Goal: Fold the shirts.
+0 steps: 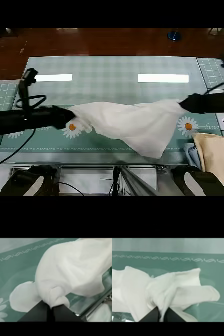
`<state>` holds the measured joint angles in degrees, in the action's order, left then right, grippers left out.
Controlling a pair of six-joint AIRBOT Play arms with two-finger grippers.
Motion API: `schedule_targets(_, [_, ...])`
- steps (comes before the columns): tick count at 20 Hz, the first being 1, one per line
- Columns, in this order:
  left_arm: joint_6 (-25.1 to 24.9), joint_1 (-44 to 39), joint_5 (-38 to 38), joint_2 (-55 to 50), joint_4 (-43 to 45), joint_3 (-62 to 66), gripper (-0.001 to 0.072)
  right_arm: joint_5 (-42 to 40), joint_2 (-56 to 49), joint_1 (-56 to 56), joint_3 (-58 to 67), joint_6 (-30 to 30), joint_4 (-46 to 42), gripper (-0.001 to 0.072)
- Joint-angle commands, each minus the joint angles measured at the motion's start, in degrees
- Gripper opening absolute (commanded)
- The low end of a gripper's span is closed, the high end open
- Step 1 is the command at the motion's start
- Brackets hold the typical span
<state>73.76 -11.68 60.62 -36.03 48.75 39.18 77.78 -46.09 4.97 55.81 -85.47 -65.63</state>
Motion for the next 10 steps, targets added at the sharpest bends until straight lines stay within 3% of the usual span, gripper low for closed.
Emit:
schedule_targets(1, [-2.2,-3.9,-16.2,-8.1,-1.4,-4.8,0.0026,-19.9,-9.6,-5.5,-4.7,0.8,-2.2,0.002])
schedule_targets(6, [-3.7,-5.5,-19.6,-23.5,-1.4,-4.7,0.0027,-39.3,-21.7,-5.7,-4.7,0.3,-1.1,0.002])
schedule_targets(10, [-3.7,-5.5,-17.9,-30.1,-1.5,-4.7,0.0028,-44.6,-26.0,-5.7,-4.7,-1.2,-0.5,0.002])
